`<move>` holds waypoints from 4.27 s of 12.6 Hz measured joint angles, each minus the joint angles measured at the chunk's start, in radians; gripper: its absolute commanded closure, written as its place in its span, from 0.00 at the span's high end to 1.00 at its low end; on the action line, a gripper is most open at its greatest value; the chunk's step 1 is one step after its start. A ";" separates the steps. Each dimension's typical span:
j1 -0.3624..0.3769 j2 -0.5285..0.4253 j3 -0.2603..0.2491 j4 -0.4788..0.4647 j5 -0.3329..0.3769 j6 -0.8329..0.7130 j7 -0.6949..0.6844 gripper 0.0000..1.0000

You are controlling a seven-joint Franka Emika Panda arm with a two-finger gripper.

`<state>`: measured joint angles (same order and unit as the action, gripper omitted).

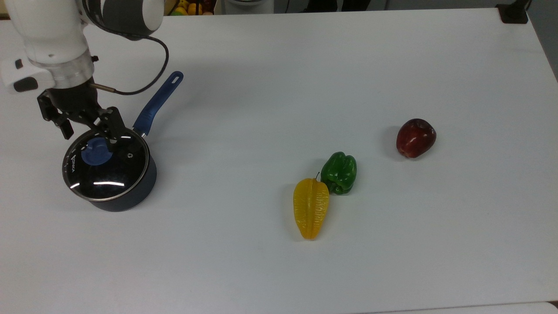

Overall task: Open lid
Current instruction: 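Lower the gripper onto the blue knob and close on it, then lift the glass lid off the saucepan and carry it beside the pan, then lower the glass lid onto the table and open the gripper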

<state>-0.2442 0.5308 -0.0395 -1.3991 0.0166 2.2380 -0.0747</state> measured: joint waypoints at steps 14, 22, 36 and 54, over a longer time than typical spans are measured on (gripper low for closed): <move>0.019 0.022 0.004 0.000 0.000 0.047 0.000 0.59; 0.023 0.021 0.004 0.005 0.000 0.047 0.000 0.46; -0.244 -0.055 -0.016 -0.054 0.001 -0.040 -0.137 0.46; -0.299 0.040 -0.009 -0.151 0.015 0.175 -0.176 1.00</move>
<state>-0.5429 0.5704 -0.0483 -1.5498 0.0317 2.4126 -0.2508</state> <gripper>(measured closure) 0.185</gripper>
